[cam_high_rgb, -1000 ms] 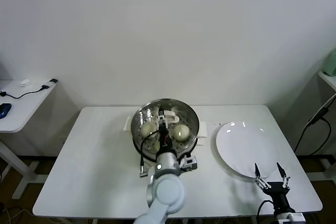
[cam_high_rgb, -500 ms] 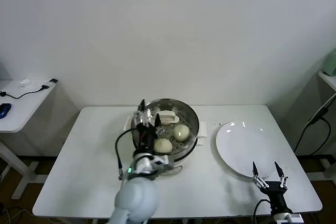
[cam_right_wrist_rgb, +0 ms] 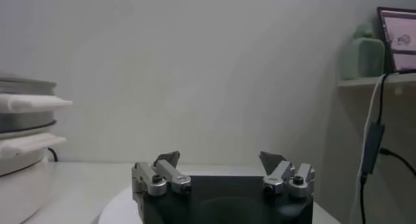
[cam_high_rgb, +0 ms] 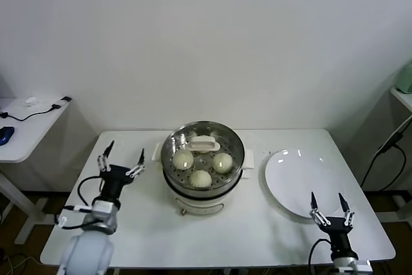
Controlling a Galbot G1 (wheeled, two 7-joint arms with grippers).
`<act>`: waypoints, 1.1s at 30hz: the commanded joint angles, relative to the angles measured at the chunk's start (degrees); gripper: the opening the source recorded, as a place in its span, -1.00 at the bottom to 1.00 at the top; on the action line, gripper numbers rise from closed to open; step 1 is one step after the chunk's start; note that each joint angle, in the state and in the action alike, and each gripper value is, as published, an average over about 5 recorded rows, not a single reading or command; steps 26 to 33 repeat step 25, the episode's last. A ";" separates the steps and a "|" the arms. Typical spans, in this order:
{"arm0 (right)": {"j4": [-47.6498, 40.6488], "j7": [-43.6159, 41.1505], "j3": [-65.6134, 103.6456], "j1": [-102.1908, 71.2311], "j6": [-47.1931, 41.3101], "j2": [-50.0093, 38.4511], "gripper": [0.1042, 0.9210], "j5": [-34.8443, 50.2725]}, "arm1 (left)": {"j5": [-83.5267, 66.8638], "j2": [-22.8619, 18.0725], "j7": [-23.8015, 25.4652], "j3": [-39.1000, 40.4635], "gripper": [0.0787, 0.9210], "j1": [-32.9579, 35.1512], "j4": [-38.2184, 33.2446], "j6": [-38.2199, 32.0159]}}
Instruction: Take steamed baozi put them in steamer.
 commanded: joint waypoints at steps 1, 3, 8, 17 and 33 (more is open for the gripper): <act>0.03 0.54 -0.53 0.33 -1.23 0.21 0.76 1.27 | -28.89 5.09 4.33 -5.87 0.77 3.98 21.69 -22.48; -0.02 0.44 -0.75 0.31 -1.52 0.11 0.76 1.65 | -27.65 4.59 4.59 -4.82 0.77 3.90 24.04 -24.05; -0.17 0.30 -1.04 0.31 -1.89 0.09 0.76 1.59 | -27.30 3.61 5.12 -4.09 0.77 4.31 25.27 -24.84; -0.52 0.21 -1.43 0.36 -2.39 0.11 0.76 1.58 | -26.21 2.51 5.65 -3.22 0.77 5.28 23.74 -25.26; -0.68 0.02 -1.43 0.17 -2.41 -0.10 0.76 1.71 | -25.37 2.04 5.60 -2.71 0.77 5.70 22.82 -25.48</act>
